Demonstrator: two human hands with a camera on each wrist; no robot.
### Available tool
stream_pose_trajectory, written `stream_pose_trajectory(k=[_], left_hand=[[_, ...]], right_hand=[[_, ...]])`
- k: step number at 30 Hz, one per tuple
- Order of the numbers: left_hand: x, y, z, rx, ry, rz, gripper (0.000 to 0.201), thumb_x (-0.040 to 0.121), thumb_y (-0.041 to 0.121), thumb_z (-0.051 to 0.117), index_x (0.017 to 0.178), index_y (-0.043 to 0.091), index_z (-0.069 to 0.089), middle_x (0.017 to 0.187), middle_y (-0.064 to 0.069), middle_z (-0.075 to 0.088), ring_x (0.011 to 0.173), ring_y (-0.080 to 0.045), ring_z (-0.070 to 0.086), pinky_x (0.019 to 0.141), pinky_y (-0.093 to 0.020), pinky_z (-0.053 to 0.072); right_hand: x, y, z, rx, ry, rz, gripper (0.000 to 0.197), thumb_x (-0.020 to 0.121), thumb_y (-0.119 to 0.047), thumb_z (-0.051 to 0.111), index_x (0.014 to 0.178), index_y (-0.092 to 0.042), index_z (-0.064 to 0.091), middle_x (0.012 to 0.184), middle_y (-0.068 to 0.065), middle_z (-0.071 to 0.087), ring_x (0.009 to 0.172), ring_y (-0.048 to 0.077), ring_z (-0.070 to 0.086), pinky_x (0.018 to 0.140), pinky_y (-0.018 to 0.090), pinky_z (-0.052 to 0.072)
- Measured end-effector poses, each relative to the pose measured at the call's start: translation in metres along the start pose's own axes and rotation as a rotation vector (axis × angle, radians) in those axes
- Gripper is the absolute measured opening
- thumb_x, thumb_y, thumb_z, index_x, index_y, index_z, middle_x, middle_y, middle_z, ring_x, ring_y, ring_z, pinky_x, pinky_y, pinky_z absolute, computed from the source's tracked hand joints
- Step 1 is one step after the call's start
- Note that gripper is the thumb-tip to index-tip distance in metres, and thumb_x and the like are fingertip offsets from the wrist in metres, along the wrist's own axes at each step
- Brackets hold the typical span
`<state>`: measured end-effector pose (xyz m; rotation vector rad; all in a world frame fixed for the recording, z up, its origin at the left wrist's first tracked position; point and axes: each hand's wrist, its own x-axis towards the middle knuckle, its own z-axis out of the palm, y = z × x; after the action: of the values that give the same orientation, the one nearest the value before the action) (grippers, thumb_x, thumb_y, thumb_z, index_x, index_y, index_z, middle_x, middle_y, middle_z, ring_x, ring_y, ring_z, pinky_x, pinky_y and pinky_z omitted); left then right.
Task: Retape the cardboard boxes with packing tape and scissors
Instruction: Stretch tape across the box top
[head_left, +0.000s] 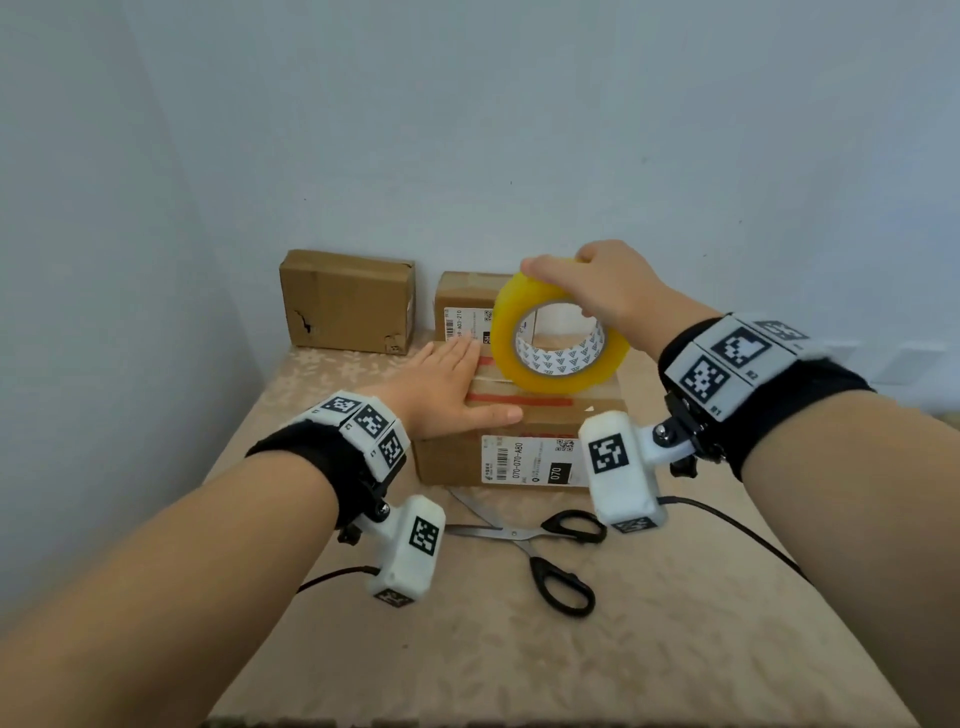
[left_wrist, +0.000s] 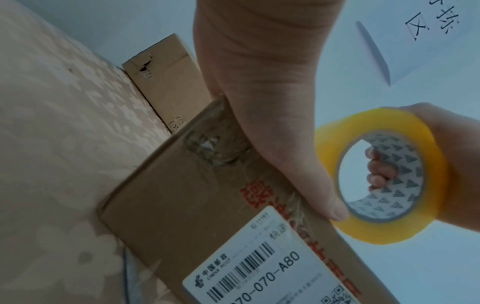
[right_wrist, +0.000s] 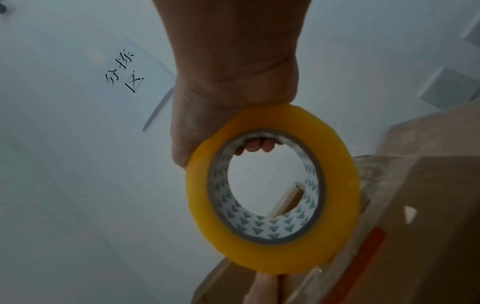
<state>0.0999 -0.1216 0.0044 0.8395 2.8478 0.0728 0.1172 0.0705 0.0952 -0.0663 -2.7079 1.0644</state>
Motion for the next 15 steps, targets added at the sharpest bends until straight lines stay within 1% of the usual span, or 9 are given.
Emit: stream_pose_trajectory(k=[2, 3, 5, 7, 11, 13, 14, 15], left_hand=[[-0.003, 0.001, -0.001, -0.003, -0.001, -0.015, 0.113, 0.071, 0.082, 0.02, 0.151, 0.007, -0.009, 0.159, -0.009, -0.01, 0.147, -0.016, -0.007, 0.119, -0.036, -0.004], [-0.004, 0.001, -0.002, 0.003, -0.004, -0.025, 0.112, 0.072, 0.082, 0.02, 0.15, 0.007, -0.009, 0.159, -0.009, -0.01, 0.147, -0.017, -0.007, 0.119, -0.036, -0.004], [-0.004, 0.002, -0.002, 0.031, -0.019, -0.037, 0.115, 0.068, 0.084, 0.016, 0.15, 0.006, -0.011, 0.159, -0.01, -0.011, 0.147, -0.017, -0.007, 0.119, -0.036, -0.003], [-0.004, 0.005, -0.004, 0.072, -0.044, -0.037, 0.117, 0.066, 0.085, 0.011, 0.15, 0.006, -0.012, 0.159, -0.01, -0.012, 0.147, -0.018, -0.008, 0.119, -0.037, -0.004], [-0.007, 0.013, -0.011, 0.16, -0.061, -0.083, 0.12, 0.063, 0.085, 0.002, 0.15, 0.004, -0.009, 0.158, -0.014, -0.011, 0.147, -0.022, -0.009, 0.119, -0.037, -0.005], [-0.009, 0.023, -0.014, 0.235, -0.054, -0.101, 0.118, 0.066, 0.083, -0.002, 0.15, 0.0, 0.0, 0.158, -0.018, -0.005, 0.147, -0.027, -0.004, 0.12, -0.04, 0.0], [-0.011, 0.03, -0.015, 0.257, -0.04, -0.106, 0.114, 0.071, 0.081, 0.001, 0.149, -0.001, 0.012, 0.157, -0.022, 0.005, 0.146, -0.031, 0.006, 0.12, -0.043, 0.008], [-0.012, 0.036, -0.016, 0.268, -0.012, -0.113, 0.106, 0.077, 0.079, 0.008, 0.143, 0.0, 0.033, 0.151, -0.025, 0.025, 0.141, -0.033, 0.026, 0.116, -0.044, 0.024]], right_hand=[[0.002, -0.007, -0.011, -0.074, 0.015, -0.011, 0.048, 0.08, -0.054, 0.064, 0.067, -0.012, 0.046, 0.067, 0.003, 0.046, 0.064, 0.019, 0.046, 0.057, 0.031, 0.033], [0.002, -0.008, -0.018, -0.153, 0.023, -0.014, 0.048, 0.079, -0.053, 0.064, 0.065, -0.012, 0.045, 0.065, 0.002, 0.045, 0.062, 0.019, 0.045, 0.054, 0.031, 0.032], [0.001, -0.003, -0.028, -0.317, 0.026, -0.003, 0.047, 0.078, -0.052, 0.064, 0.064, -0.012, 0.044, 0.064, 0.002, 0.045, 0.064, 0.02, 0.046, 0.052, 0.031, 0.03], [-0.002, 0.008, -0.03, -0.379, 0.009, 0.017, 0.046, 0.078, -0.052, 0.063, 0.065, -0.012, 0.045, 0.065, 0.002, 0.046, 0.066, 0.021, 0.047, 0.053, 0.031, 0.031], [-0.007, 0.018, -0.027, -0.338, 0.032, 0.006, 0.048, 0.079, -0.054, 0.064, 0.069, -0.011, 0.046, 0.068, 0.002, 0.045, 0.068, 0.02, 0.046, 0.06, 0.033, 0.035], [-0.008, 0.018, -0.029, -0.314, 0.033, 0.001, 0.05, 0.079, -0.055, 0.065, 0.072, -0.008, 0.048, 0.07, 0.003, 0.045, 0.071, 0.022, 0.046, 0.064, 0.034, 0.035], [-0.008, 0.018, -0.03, -0.31, 0.033, 0.0, 0.051, 0.08, -0.055, 0.065, 0.073, -0.008, 0.049, 0.07, 0.004, 0.046, 0.072, 0.022, 0.047, 0.064, 0.034, 0.036], [-0.008, 0.019, -0.03, -0.309, 0.031, -0.001, 0.051, 0.08, -0.056, 0.065, 0.074, -0.008, 0.049, 0.071, 0.004, 0.046, 0.072, 0.022, 0.047, 0.064, 0.034, 0.036]])
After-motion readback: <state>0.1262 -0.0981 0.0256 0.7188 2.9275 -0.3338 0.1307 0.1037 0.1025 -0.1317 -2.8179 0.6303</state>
